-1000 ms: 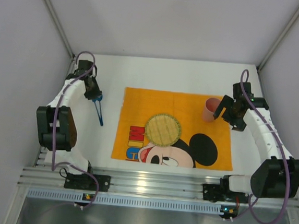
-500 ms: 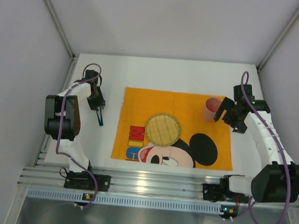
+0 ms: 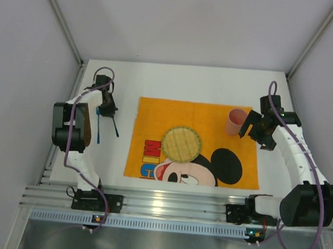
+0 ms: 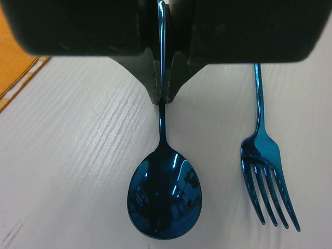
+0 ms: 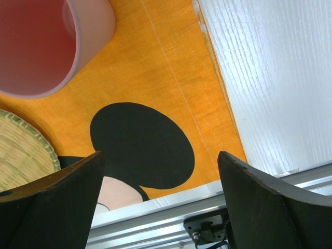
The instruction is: Set the dinner table for one person
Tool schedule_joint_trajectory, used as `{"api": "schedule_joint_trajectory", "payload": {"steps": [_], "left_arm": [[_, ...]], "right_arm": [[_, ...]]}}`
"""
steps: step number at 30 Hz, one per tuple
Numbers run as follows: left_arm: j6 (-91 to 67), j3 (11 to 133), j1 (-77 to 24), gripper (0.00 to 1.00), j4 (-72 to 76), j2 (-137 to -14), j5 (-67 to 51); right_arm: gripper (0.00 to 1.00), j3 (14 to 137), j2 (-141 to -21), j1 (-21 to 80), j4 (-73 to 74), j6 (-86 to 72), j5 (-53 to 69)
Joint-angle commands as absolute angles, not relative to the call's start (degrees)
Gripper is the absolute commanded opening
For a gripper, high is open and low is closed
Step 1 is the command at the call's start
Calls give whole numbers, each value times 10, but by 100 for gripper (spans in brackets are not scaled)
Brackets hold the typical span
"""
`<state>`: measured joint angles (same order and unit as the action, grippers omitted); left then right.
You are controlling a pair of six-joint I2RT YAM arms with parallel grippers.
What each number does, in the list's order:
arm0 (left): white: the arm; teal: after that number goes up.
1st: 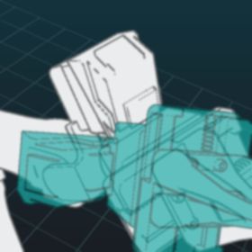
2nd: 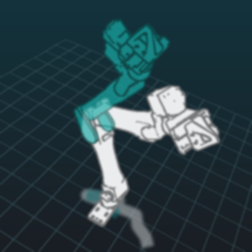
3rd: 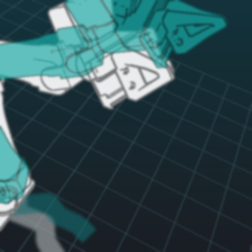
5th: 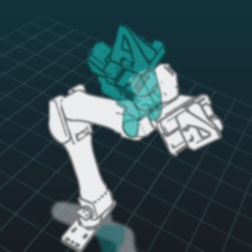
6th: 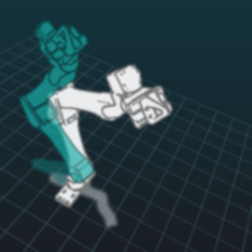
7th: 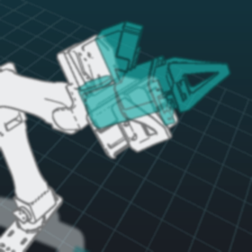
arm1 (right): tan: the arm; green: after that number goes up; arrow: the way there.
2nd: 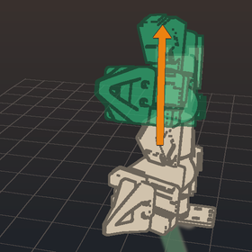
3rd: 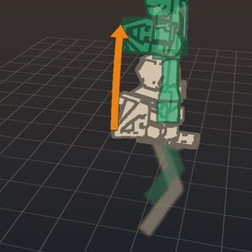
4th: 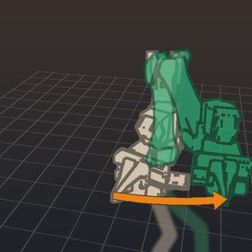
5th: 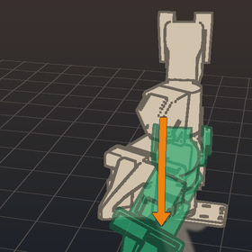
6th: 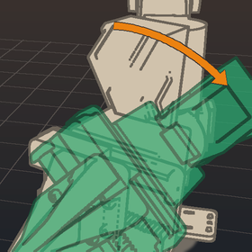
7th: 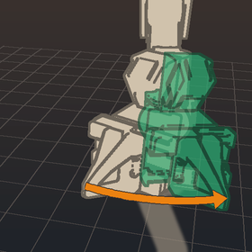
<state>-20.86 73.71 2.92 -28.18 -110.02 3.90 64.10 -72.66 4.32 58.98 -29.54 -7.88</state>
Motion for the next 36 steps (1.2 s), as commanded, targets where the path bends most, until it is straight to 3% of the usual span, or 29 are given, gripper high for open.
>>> {"api": "schedule_joint_trajectory", "payload": {"steps": [1,3,11,19,25,33,34,35,36], "left_arm": [[-212,724,12,0,-279,-1078,34],[-234,746,3,0,-305,-1050,41],[-388,850,-224,0,-360,-995,24],[-516,995,-462,0,-357,-1148,26],[-558,1100,-542,0,-352,-1256,29],[-626,1117,-573,0,-351,-1303,37],[-630,1112,-577,9,-350,-1303,37],[-622,1109,-584,36,-345,-1300,36],[-622,1109,-584,36,-345,-1299,36]], "right_arm": [[90,663,-722,36,599,-291,-89],[91,677,-720,35,606,-294,-88],[100,793,-689,29,661,-329,-6],[100,767,-596,29,700,-333,-3],[100,732,-535,29,730,-316,11],[100,729,-496,29,765,-291,3],[100,723,-490,29,766,-290,2],[100,715,-484,28,766,-287,4],[100,715,-484,28,766,-288,4]]}}
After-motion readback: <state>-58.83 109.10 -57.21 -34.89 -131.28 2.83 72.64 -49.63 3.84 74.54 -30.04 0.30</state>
